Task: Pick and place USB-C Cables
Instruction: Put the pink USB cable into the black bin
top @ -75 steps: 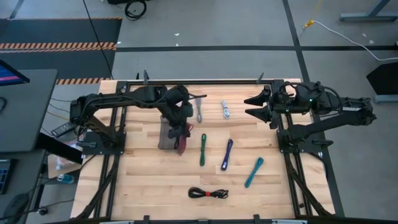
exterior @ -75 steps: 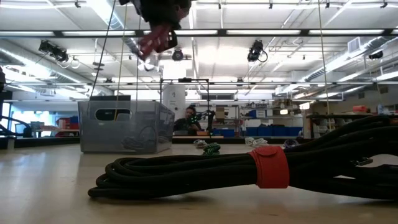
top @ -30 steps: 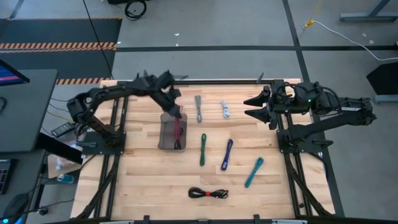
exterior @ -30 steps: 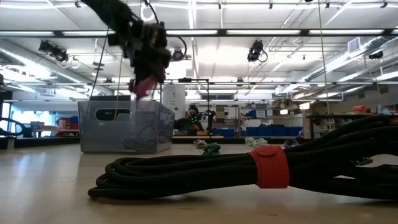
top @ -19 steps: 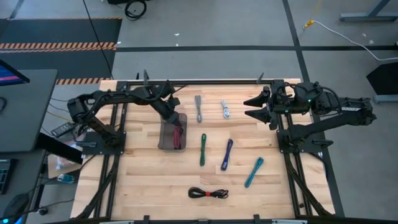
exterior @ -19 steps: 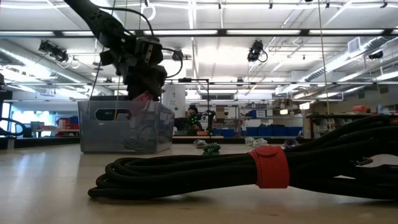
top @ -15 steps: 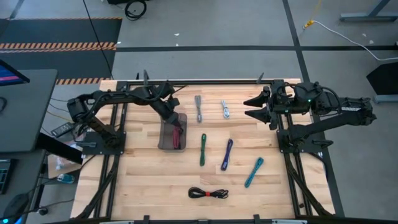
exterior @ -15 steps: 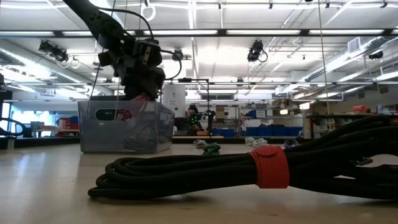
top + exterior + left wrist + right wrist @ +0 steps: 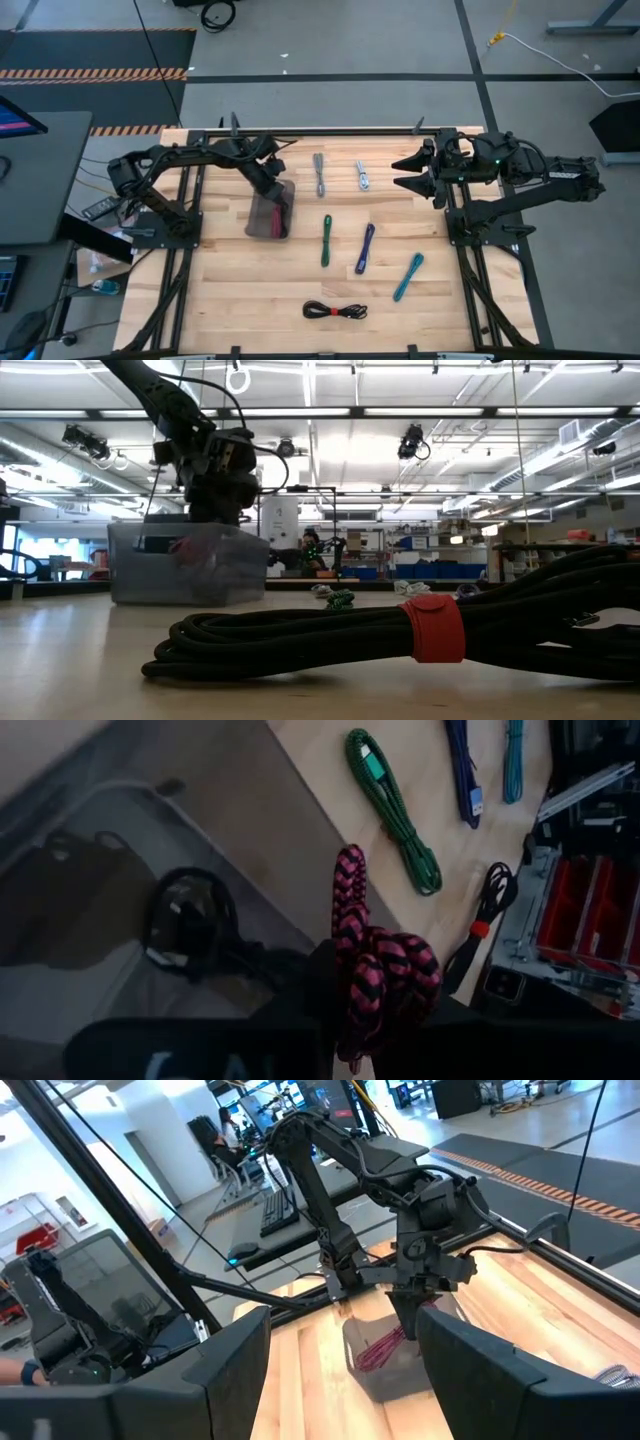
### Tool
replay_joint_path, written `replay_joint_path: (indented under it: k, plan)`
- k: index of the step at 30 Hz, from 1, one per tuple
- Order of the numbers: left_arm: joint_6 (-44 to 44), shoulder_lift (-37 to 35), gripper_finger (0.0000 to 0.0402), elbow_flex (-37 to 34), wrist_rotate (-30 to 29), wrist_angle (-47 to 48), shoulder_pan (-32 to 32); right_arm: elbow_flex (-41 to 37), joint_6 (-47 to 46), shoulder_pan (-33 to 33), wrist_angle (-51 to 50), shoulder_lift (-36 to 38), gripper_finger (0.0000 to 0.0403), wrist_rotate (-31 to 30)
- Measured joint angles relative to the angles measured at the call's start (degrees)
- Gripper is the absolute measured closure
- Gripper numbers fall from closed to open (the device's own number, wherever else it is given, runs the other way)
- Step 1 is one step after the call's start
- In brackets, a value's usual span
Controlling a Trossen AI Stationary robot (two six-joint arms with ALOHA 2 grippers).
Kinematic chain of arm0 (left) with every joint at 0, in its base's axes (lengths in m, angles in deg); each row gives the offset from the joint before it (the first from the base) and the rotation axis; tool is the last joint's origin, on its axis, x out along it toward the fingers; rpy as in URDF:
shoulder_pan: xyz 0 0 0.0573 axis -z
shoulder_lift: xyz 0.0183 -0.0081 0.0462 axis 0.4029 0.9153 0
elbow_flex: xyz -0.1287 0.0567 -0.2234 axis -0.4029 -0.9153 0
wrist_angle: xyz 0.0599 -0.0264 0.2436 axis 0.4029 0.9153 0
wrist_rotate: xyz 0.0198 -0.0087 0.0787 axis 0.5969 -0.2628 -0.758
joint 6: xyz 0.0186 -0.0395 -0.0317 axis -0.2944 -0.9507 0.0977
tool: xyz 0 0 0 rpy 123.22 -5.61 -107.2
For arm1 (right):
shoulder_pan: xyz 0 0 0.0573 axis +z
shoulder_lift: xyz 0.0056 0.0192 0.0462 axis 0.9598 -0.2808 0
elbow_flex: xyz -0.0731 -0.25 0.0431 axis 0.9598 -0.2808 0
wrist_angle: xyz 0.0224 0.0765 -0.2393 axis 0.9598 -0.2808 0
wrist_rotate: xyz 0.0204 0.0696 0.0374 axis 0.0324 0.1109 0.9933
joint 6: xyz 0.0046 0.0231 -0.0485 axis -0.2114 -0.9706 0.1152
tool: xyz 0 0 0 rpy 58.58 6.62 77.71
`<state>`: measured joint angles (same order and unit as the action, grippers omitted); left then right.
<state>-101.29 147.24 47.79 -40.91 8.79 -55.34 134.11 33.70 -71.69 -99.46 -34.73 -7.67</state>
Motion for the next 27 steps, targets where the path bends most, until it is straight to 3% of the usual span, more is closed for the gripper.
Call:
replay_joint_path:
  k: [6, 12, 15, 27]
  plan:
    - [-0.93, 0.04, 0.0367, -0.04, 0.24, -1.5, 1.26, 0.0, 0.11, 0.0, 0.01, -0.01, 0.0145, -0.02]
    - [0.1, 0.07, 0.0292, -0.07, 0.3, -1.93, 3.26, 0.0, 0.13, 0.02, 0.01, -0.01, 0.0145, -0.02]
    - [0.0, 0.07, 0.0274, -0.07, 0.43, -3.47, 3.89, 0.0, 0.11, 0.0, 0.0, 0.0, 0.0145, 0.0]
    - [-3.26, -0.34, 0.0261, -0.07, 1.79, -5.08, 0.65, 0.0, -0.92, 0.04, 0.02, 0.0, 0.0145, 1.09]
